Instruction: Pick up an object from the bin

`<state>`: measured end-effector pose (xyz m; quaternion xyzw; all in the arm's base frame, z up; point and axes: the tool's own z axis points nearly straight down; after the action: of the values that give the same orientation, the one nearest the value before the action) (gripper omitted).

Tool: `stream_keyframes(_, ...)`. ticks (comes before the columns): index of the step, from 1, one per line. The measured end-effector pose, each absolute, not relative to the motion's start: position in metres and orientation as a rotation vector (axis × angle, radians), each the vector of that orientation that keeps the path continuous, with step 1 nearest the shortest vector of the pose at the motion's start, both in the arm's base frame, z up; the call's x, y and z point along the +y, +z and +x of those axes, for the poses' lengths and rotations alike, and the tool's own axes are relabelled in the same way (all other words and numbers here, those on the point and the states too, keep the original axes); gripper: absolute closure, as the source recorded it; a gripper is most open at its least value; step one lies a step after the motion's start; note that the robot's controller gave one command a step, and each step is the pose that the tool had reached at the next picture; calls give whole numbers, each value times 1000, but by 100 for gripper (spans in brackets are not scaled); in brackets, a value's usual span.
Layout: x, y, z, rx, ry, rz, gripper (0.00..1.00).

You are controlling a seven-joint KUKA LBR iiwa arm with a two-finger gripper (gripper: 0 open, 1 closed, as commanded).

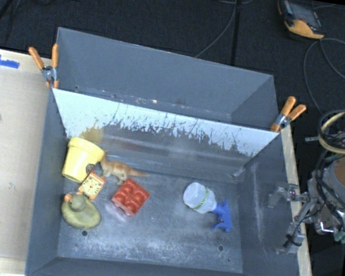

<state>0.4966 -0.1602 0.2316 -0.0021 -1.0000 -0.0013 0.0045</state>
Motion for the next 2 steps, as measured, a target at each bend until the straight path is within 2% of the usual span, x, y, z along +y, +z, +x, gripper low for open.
stream_keyframes(1,-159,236,498,-3140,-1,1,0)
stream_keyframes(2,-153,208,506,-3145,1,89,0)
